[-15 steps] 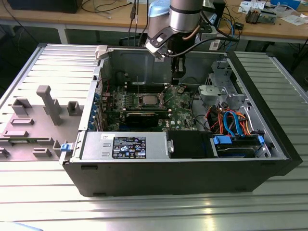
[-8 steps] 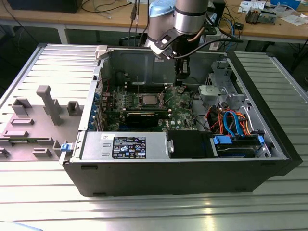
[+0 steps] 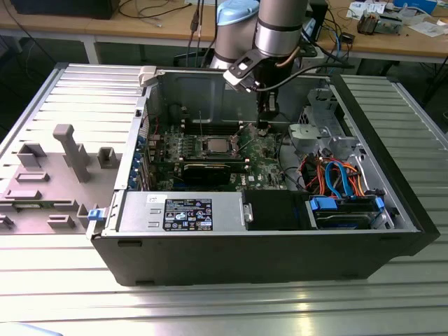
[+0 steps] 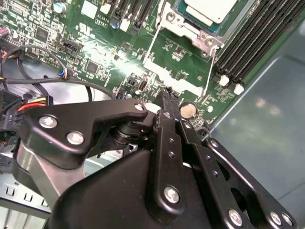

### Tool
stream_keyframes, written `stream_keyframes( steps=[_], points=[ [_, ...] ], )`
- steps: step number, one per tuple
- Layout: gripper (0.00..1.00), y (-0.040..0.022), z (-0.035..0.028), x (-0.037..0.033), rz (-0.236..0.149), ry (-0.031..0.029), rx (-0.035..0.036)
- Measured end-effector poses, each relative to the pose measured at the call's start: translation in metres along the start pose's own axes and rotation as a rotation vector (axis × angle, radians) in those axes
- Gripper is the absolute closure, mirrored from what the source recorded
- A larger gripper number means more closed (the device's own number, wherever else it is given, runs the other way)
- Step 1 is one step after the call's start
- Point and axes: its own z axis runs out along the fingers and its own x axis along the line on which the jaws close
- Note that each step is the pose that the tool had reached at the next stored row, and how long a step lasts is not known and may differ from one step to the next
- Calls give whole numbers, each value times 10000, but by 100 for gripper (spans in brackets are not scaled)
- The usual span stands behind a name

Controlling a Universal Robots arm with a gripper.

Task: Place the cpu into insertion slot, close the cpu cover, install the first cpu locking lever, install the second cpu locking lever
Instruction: 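Close the cpu cover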

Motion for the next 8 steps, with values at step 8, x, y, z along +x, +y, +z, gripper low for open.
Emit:
stream_keyframes(
  steps=[8],
  points=[
    [89,11,94,7,-2,-1,1]
  ],
)
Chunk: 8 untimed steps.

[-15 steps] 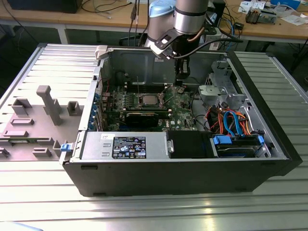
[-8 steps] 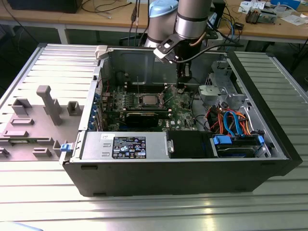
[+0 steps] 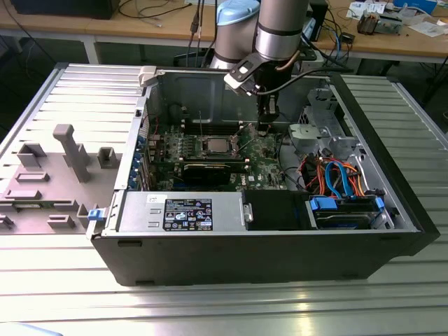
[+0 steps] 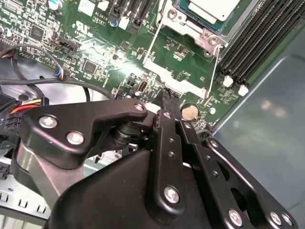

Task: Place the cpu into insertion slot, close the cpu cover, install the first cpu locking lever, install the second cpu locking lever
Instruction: 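Close the cpu cover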

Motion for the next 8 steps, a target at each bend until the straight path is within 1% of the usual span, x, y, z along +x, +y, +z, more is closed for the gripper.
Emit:
stream_keyframes(
  steps=[8],
  points=[
    [89,-7,3,0,0,0,12]
  ],
)
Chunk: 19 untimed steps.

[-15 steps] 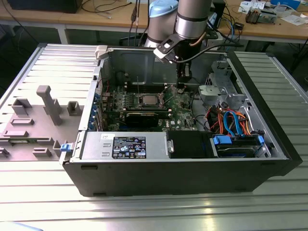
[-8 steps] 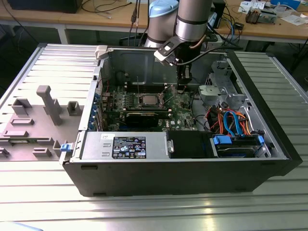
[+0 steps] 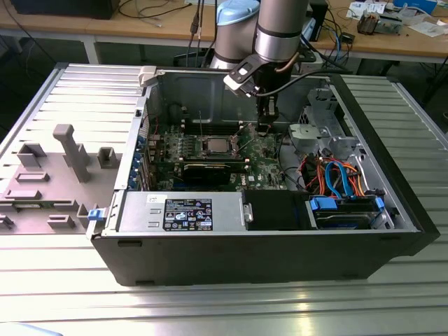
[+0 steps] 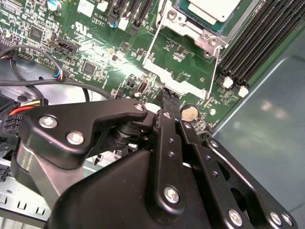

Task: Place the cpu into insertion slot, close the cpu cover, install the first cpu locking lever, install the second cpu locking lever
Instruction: 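Close the cpu cover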

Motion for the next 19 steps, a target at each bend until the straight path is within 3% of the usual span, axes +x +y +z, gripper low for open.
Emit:
stream_keyframes(
  steps=[19],
  points=[
    [89,-49,-1,0,-1,0,-1]
  ],
)
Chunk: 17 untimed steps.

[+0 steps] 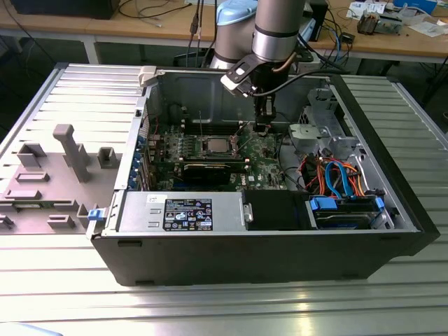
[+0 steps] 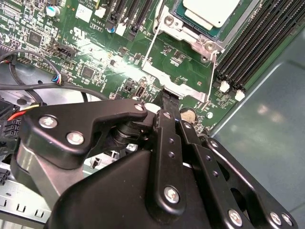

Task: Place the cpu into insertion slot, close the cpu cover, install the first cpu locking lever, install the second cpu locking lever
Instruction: 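Close the cpu cover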

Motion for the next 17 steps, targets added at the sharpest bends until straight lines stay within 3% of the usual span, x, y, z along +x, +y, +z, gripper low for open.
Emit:
stream_keyframes(
  steps=[12,14,17],
  points=[
    [89,-19,-1,0,0,0,0],
    [89,-91,-3,-1,0,0,0],
    [89,-95,-3,-1,0,0,0]
  ],
)
